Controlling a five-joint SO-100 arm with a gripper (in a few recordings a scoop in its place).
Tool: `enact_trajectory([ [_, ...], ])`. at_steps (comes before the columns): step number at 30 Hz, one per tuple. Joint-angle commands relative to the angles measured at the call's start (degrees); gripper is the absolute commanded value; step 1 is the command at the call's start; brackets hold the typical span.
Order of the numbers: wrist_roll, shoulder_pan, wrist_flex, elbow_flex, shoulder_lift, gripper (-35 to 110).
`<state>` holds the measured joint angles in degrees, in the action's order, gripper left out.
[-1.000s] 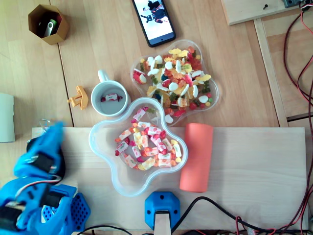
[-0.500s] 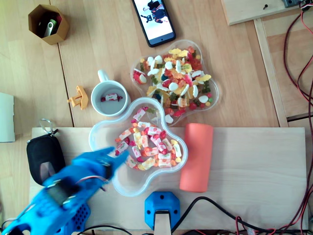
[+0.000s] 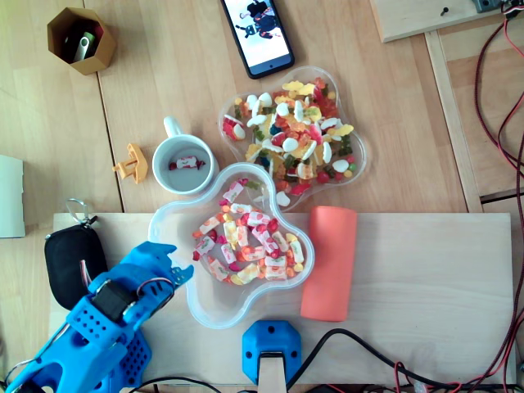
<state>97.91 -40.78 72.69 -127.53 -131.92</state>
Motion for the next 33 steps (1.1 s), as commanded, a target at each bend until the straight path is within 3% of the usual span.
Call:
enact_trajectory([
  [1, 1.4, -1.3, -0.6, -0.4, -0.7, 18],
  [13, -0.6, -5.4, -0.8, 1.0, 10.2, 18],
  [24, -42.6, -5.9, -4.2, 4.7, 10.8, 18],
  [29, -50.4, -6.8, -5.4, 2.1, 11.5, 18],
  [33, -50.4, -6.8, -6.5, 4.3, 10.5, 18],
])
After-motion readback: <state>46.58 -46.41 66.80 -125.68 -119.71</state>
